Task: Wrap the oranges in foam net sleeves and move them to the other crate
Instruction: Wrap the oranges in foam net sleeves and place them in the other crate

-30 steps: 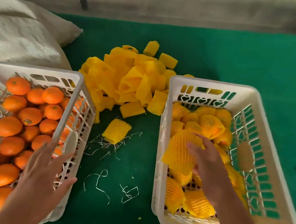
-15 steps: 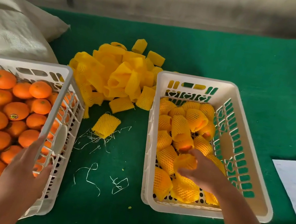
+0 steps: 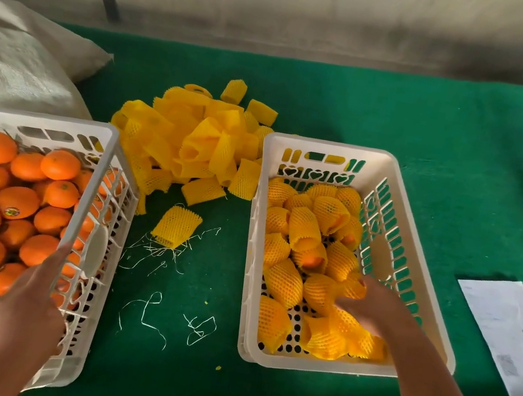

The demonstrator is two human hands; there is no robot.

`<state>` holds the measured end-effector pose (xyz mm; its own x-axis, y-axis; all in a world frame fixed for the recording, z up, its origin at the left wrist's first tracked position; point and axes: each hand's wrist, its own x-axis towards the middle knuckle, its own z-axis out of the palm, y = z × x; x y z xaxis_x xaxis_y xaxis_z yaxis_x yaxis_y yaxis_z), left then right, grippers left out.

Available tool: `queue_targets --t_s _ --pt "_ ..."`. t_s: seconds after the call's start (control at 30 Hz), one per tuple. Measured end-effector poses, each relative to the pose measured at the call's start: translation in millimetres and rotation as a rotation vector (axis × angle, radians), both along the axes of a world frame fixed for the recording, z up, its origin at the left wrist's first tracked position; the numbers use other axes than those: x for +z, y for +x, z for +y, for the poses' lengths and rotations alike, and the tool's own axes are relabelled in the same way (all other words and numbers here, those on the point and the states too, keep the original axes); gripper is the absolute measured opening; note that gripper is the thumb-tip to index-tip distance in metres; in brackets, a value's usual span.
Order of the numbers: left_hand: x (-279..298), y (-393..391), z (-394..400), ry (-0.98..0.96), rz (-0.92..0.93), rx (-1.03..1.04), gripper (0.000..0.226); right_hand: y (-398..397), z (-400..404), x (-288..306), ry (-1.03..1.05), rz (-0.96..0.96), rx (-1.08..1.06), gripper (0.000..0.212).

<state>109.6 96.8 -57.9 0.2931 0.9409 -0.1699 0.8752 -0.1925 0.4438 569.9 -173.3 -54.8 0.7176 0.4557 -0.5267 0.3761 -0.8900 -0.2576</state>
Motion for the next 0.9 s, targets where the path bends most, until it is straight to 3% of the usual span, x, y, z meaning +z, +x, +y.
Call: queue_targets --t_s 0.2,0.4,0.6,0.9 --pt "-7.3 -2.1 2.7 0.021 -0.002 -0.001 0.113 3.4 -3.7 -6.1 -0.06 0.017 0.04 0.089" --pt "-8.6 -1.3 2.5 0.011 0.036 0.019 0.116 4.9 -11.9 -2.9 0.005 0.042 0.032 0.098" --pt "-8.8 -2.6 1.4 -0.01 0.056 0.048 0.115 10.7 -31.0 13.1 0.141 -0.017 -0.05 0.068" --pt "10.5 5.0 -8.7 -0.002 0.003 0.027 0.115 -20.1 -26.3 37.5 0.375 -0.079 -0.038 0.043"
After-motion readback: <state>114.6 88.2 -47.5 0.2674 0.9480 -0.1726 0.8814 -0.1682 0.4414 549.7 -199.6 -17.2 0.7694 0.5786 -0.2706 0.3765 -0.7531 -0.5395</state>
